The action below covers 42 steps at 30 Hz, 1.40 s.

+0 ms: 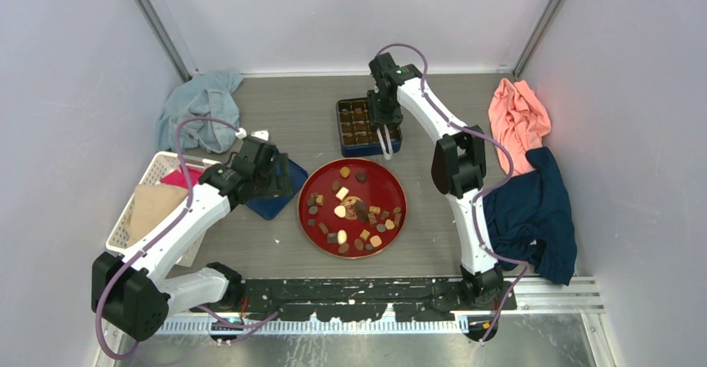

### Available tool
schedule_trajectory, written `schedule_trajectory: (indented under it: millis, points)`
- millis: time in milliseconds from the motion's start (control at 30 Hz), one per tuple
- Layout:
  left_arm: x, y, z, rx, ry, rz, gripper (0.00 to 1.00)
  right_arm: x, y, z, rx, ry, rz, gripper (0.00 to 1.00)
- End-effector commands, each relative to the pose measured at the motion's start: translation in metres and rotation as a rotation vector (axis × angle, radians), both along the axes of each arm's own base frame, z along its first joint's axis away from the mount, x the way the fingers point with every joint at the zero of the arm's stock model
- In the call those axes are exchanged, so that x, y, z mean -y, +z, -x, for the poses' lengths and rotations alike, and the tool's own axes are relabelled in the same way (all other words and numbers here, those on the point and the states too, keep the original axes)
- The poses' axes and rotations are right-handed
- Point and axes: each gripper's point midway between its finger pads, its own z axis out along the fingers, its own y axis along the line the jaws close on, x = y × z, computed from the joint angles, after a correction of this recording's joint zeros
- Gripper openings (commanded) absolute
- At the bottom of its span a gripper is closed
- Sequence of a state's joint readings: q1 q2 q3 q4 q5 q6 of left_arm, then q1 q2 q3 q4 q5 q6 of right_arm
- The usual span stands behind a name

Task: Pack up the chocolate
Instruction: Place the fake chocolate in the packing box, then pick up the fake chocolate from the plate.

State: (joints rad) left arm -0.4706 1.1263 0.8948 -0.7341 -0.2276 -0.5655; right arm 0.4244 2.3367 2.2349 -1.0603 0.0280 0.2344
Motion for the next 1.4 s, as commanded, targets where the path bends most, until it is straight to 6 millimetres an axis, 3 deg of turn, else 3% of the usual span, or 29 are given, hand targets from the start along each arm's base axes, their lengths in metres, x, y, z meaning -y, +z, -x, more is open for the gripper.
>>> schedule_trajectory:
  millis: [0, 867, 967, 1167, 1300, 1367]
  points:
    - [-0.001, 0.010, -0.007, 0.044, 0.013, 0.007, 0.85, -0.007, 0.023, -0.007, 0.055, 0.013, -0.036, 0.40]
    - [-0.003, 0.009, -0.004, 0.044, 0.016, 0.008, 0.85, -0.006, 0.031, -0.003, 0.065, 0.012, -0.043, 0.50]
    - [-0.003, 0.009, -0.004, 0.044, 0.017, 0.009, 0.85, -0.006, 0.041, -0.003, 0.084, 0.010, -0.052, 0.46]
    - [-0.002, 0.011, -0.004, 0.047, 0.016, 0.012, 0.85, -0.005, 0.086, 0.006, 0.156, 0.018, -0.084, 0.34]
    - [0.000, 0.014, -0.004, 0.049, 0.011, 0.026, 0.85, 0.001, 0.112, 0.030, 0.178, 0.034, -0.091, 0.27]
    - [0.000, 0.016, -0.004, 0.057, 0.010, 0.033, 0.85, 0.006, 0.107, 0.055, 0.145, 0.046, -0.079, 0.24]
